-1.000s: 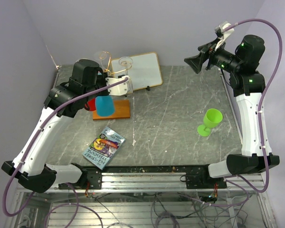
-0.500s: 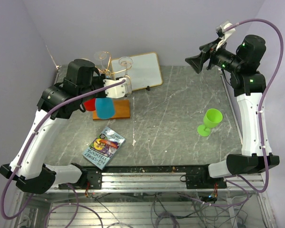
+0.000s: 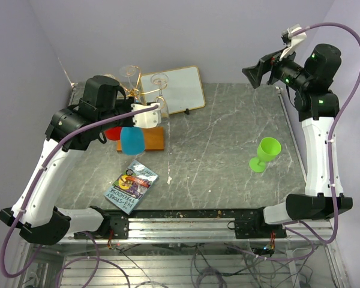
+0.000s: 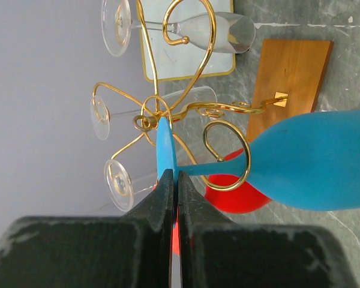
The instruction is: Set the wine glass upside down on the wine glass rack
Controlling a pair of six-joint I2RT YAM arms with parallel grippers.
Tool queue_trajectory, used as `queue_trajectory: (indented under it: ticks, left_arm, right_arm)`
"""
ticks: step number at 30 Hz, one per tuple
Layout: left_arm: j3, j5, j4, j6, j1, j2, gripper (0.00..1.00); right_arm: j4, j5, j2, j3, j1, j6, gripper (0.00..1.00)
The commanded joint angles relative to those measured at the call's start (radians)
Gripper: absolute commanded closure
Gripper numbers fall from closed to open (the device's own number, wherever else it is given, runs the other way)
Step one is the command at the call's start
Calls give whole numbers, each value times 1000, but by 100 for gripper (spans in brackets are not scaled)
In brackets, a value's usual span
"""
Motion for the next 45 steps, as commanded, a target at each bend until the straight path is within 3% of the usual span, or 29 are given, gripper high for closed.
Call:
queue_trajectory:
  ticks: [1, 30, 45]
  left_arm:
    - [34, 42, 10, 4, 2, -14, 93]
    - [-80, 90, 74, -70, 0, -6, 91]
    - [-99, 115, 33, -80, -2, -7, 75]
  right_arm:
    - [37, 17, -3, -17, -17, 20, 0]
    - [53, -44, -14, -47, -43, 35, 0]
    - [62, -59, -20, -64, -53, 39, 0]
